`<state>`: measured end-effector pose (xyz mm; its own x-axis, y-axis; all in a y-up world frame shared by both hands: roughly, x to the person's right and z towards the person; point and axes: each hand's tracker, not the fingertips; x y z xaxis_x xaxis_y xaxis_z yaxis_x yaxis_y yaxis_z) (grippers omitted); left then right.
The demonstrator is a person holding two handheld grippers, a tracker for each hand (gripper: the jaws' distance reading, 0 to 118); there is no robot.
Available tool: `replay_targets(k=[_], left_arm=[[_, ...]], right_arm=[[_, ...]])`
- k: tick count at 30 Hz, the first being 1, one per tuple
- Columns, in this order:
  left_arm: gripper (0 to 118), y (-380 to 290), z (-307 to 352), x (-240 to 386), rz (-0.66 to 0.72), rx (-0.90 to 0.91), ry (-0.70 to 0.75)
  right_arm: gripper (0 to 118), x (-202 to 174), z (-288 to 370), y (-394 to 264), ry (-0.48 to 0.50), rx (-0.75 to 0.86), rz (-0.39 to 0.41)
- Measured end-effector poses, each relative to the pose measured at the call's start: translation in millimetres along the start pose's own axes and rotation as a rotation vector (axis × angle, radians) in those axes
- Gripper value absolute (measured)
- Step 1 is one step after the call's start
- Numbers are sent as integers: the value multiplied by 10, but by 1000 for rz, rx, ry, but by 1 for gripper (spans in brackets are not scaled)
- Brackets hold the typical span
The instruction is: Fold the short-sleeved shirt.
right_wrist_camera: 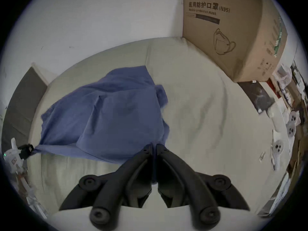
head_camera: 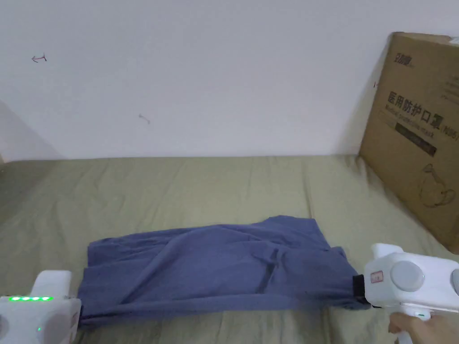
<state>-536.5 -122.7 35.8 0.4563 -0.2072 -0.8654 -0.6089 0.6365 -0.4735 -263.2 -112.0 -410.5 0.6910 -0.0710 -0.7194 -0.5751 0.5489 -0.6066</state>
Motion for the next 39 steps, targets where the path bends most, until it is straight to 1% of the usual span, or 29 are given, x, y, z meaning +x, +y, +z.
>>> replay_targets(k=[1, 6, 10, 11, 12, 14, 16, 19, 21, 22, 25, 26, 27, 28, 29, 31, 32, 33, 35, 36, 37, 38, 39], left_arm=[[2, -123, 132, -17, -13, 1, 5], [2, -839, 749, -263, -43, -16, -15], [2, -1358, 1245, -411, -37, -18, -25], [2, -1488, 1363, -423, -52, -23, -27], [2, -1608, 1446, -446, -66, -24, -29], [2, -1858, 1605, -462, -89, -28, -21], [2, -2083, 1711, -499, -103, -47, -27], [2, -2332, 1807, -563, -65, -73, -43], [2, -2445, 1792, -586, -51, -82, -41], [2, -2478, 1786, -582, -51, -81, -38], [2, -2508, 1763, -564, -41, -70, -34], [3, -2497, 1761, -564, -40, -64, -33], [5, -2486, 1756, -558, -41, -66, -27], [13, -2484, 1767, -538, -45, -73, -26], [38, -2489, 1776, -535, -44, -76, -23], [82, -2488, 1788, -562, -36, -93, -41], [99, -2503, 1825, -562, -18, -98, -65], [102, -2510, 1865, -572, -2, -94, -76], [101, -2504, 1968, -586, 13, -81, -88], [101, -2519, 1999, -591, 17, -73, -88], [100, -2527, 2061, -596, 23, -59, -90], [93, -2537, 2127, -606, 34, -43, -96], [76, -2546, 2183, -618, 46, -33, -113]], right_arm=[[3, 26, 101, -134, 2, -11, 13], [3, 200, 688, -1021, 45, -19, 6], [3, 330, 1098, -1807, 50, -59, 61], [3, 379, 1187, -1999, 53, -67, 64], [3, 423, 1258, -2157, 56, -84, 61], [3, 534, 1371, -2461, 84, -107, 5], [3, 590, 1468, -2701, 79, -124, 10], [3, 625, 1544, -2914, 71, -138, 25], [3, 657, 1568, -2970, 90, -138, -8], [3, 626, 1629, -2958, 91, -137, -5], [3, 580, 1640, -2970, 78, -126, 34], [3, 588, 1616, -2952, 88, -121, 47], [3, 583, 1614, -2943, 109, -122, 74], [4, 567, 1619, -2936, 106, -134, 115], [15, 551, 1639, -2950, 82, -115, 126], [51, 540, 1664, -2968, 51, -111, 135], [57, 547, 1678, -2968, 51, -115, 127], [56, 560, 1719, -2972, 55, -106, 107], [56, 575, 1768, -2957, 75, -83, 74], [56, 553, 1813, -2958, 80, -62, 78], [56, 513, 1864, -2955, 79, -38, 101], [53, 480, 1891, -2947, 64, -15, 140], [39, 429, 1936, -2956, 50, 12, 184]])
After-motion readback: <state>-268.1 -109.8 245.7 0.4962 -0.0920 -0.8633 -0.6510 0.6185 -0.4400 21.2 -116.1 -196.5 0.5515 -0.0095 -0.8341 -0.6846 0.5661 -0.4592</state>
